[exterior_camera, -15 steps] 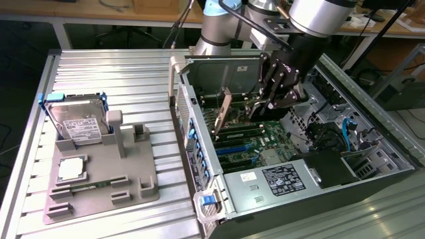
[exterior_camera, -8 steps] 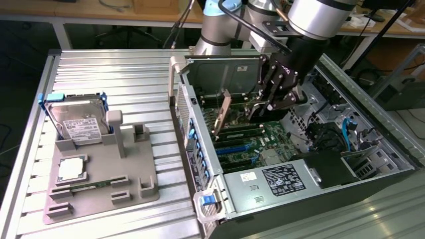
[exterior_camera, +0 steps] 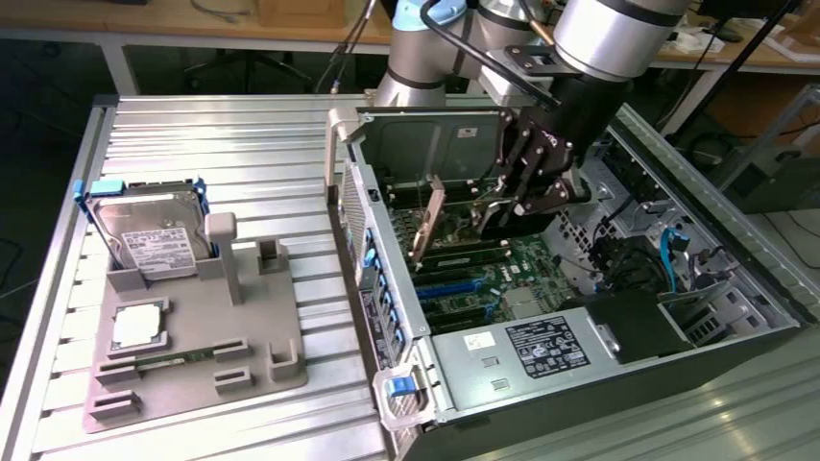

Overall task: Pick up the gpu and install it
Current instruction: 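Insert the gpu into the slot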

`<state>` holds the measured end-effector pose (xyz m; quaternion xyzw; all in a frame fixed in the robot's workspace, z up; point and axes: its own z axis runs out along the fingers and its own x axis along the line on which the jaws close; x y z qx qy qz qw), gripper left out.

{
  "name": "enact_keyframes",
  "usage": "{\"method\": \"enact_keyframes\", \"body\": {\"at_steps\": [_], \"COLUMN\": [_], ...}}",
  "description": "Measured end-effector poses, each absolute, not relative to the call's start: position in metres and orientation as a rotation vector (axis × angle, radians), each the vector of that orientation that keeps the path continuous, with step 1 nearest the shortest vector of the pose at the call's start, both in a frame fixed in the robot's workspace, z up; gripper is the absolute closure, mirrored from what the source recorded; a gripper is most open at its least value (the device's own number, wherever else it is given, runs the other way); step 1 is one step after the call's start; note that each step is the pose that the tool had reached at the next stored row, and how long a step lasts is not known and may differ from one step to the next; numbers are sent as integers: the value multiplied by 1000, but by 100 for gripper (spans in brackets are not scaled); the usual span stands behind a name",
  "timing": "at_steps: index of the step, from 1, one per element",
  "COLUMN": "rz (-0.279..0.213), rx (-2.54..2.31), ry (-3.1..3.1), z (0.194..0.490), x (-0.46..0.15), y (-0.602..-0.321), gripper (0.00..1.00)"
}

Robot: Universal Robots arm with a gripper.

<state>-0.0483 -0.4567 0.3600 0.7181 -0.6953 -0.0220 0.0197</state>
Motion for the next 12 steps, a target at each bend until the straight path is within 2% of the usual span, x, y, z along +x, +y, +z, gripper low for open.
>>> {"method": "enact_keyframes", "body": {"at_steps": [12], "rz": [-68], "rx": [2228], "ry": [-2158], "z": [354], "x": [-48], "y": [-457], "gripper": [73]}}
